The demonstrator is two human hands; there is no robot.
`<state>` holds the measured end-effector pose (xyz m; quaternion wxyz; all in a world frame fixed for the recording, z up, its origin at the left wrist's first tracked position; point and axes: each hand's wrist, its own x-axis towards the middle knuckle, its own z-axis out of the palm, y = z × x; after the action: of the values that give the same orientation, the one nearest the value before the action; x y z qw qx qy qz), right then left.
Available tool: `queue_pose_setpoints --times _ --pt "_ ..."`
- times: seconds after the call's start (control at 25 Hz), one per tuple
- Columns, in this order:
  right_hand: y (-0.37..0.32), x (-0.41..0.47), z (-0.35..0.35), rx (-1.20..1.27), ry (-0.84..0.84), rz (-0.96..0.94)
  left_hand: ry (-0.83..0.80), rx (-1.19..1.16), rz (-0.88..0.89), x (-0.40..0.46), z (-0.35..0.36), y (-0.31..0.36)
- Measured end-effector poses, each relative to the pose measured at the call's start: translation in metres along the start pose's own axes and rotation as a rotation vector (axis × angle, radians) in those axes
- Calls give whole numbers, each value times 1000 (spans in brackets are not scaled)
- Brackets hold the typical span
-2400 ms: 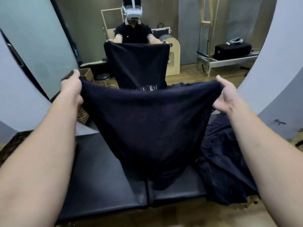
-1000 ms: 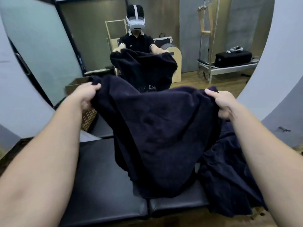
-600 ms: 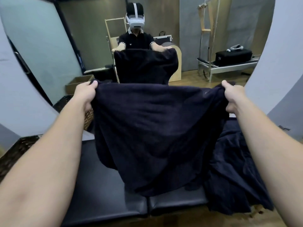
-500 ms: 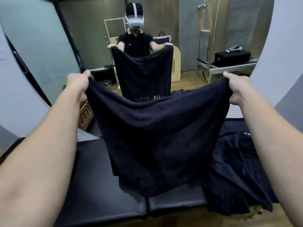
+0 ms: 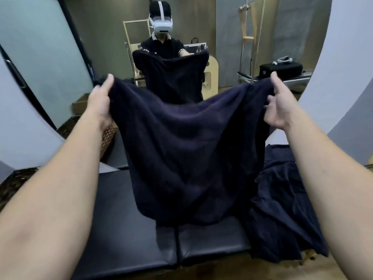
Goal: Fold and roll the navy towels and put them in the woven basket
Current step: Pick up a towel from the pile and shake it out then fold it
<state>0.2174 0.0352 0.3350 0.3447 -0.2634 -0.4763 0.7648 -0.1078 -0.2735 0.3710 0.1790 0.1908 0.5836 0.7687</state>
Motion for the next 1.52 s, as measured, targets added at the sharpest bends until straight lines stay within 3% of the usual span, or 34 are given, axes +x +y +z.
queue_pose_setpoints --times 0.08,0.16,0.24,0.36,0.44,0.52,0.6,0.68,0.76,0.8,0.92,1.12,1.52 --pt "34 -11 -7 -249 74 27 -59 188 -104 -17 -5 -35" --pt "44 -14 -12 -350 251 -10 57 407 -129 -26 -5 -48" --pt "22 -7 -12 -180 298 -74 185 301 -96 -16 -5 -27" --pt "-3 -3 0 -14 139 -188 89 33 -119 -1 -4 19" --pt "17 -7 -1 -144 208 -176 47 169 -175 -10 -8 8" --pt "26 -11 -4 -229 355 -145 155 331 -176 -19 -9 -2" --pt "8 -9 -2 -165 393 -225 235 296 -81 -16 -9 12" --pt "-18 -9 8 -17 232 -323 175 105 79 -12 -5 38" --pt "-14 -9 13 -5 90 -225 96 -8 196 -12 -3 35" --pt "-1 -14 12 -114 94 -144 66 34 168 -17 -1 22" --pt "27 -16 0 -343 270 -103 150 225 66 -15 -7 -10" --pt "-41 -27 14 -108 324 -360 397 3 225 0 -7 54" --pt "-69 -27 11 8 412 -398 432 -31 278 3 0 82"
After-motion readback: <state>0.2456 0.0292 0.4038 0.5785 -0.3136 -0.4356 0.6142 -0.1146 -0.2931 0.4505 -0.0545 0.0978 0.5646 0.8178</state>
